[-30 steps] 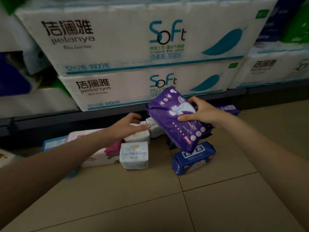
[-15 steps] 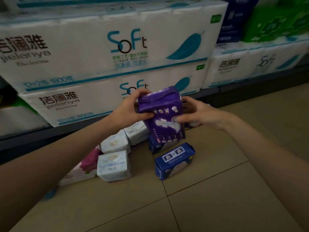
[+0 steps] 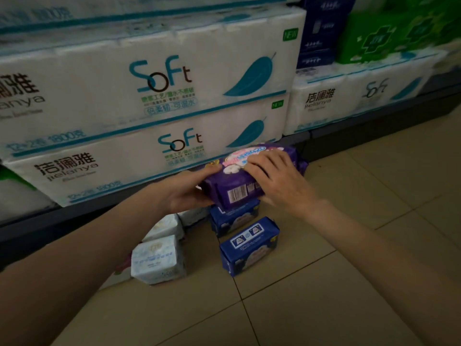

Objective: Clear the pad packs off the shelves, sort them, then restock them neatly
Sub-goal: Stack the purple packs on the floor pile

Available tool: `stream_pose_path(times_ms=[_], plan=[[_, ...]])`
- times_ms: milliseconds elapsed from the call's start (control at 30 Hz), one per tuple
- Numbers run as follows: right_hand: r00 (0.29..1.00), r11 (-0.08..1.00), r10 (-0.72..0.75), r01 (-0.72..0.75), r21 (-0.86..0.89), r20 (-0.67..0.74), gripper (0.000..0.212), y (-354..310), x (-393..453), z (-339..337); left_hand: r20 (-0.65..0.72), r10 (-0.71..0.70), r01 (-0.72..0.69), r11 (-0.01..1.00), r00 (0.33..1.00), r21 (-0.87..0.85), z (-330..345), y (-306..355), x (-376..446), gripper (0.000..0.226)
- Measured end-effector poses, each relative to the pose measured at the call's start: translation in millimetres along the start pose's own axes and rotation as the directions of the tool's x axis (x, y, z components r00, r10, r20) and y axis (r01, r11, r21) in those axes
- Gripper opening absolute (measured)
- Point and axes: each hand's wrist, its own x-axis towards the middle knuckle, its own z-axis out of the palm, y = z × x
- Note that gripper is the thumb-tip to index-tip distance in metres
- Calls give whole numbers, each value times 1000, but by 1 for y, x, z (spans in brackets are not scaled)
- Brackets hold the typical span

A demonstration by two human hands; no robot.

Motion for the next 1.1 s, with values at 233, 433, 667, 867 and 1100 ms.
stream_pose_path(times_ms=[233, 433, 667, 867, 1100], plan=[[790, 752, 361, -561, 346, 495, 96, 21, -6, -2, -26, 228, -190, 865, 973, 465, -7, 6, 9, 39], [546, 496, 191, -771, 399, 816, 86, 38, -3, 0, 274, 313, -414, 619, 909, 667, 23, 8, 15, 52], [482, 887, 364, -439, -140, 797, 85, 72, -44, 21, 317, 187, -333, 59, 930, 941, 18, -20, 50, 49], [499, 871, 456, -422, -253, 737, 75, 78, -58, 53, 188, 111, -188, -9, 976, 982, -13, -35, 65, 42], [352, 797, 502, -542, -265, 790, 72, 74, -58, 94, 222, -67, -227, -82, 973, 970, -18, -71, 85, 51]])
